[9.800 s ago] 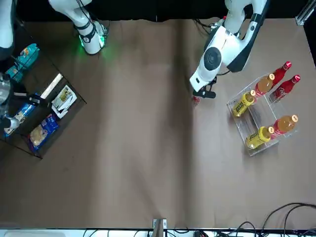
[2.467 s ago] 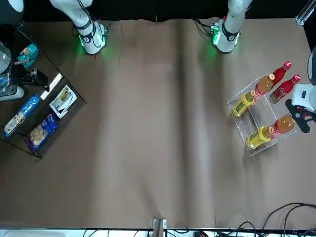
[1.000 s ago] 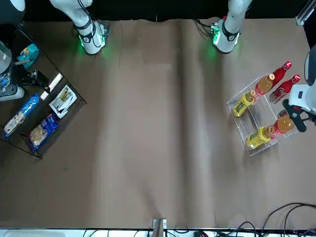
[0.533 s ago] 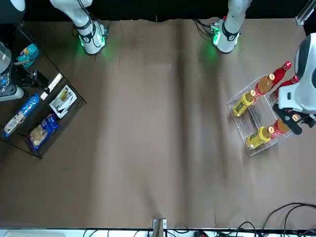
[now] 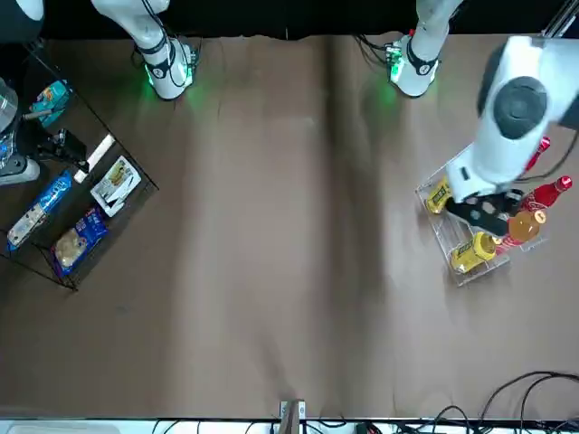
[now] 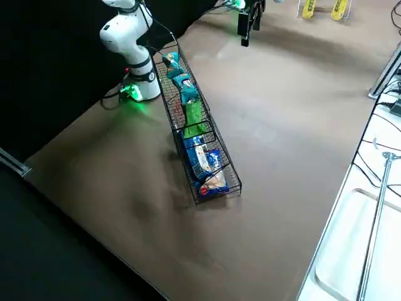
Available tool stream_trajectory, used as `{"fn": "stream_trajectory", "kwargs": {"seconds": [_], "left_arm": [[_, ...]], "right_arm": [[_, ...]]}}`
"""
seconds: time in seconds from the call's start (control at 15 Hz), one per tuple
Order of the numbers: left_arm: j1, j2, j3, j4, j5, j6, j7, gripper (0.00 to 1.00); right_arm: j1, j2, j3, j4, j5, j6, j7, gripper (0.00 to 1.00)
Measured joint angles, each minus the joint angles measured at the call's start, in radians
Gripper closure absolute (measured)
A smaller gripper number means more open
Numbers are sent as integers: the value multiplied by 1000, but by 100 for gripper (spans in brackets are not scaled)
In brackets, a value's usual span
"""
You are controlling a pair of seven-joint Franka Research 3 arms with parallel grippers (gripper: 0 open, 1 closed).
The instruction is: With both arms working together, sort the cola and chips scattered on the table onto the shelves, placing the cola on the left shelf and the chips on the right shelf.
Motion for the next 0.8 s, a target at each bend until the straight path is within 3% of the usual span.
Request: {"fn": "stream_trajectory", "kwargs": {"seconds": [0.33,0.4,0.47,0.67,0.8], "left_arm": [[-110,1,5,15,-45,-2,-268,0],[-156,0,51,60,-100,-22,-299,0],[-204,-1,116,95,-138,-53,-301,0],[-429,-24,445,221,-336,-165,-301,0],[-576,-74,669,259,-469,-186,-298,0]], "right_arm": [[-1,0,-1,1,0,0,0,0],[1,0,0,1,0,0,-3,0],[1,0,1,1,0,0,-3,0],[2,0,1,1,0,0,-4,0],[3,0,3,1,0,-1,-5,0]]}}
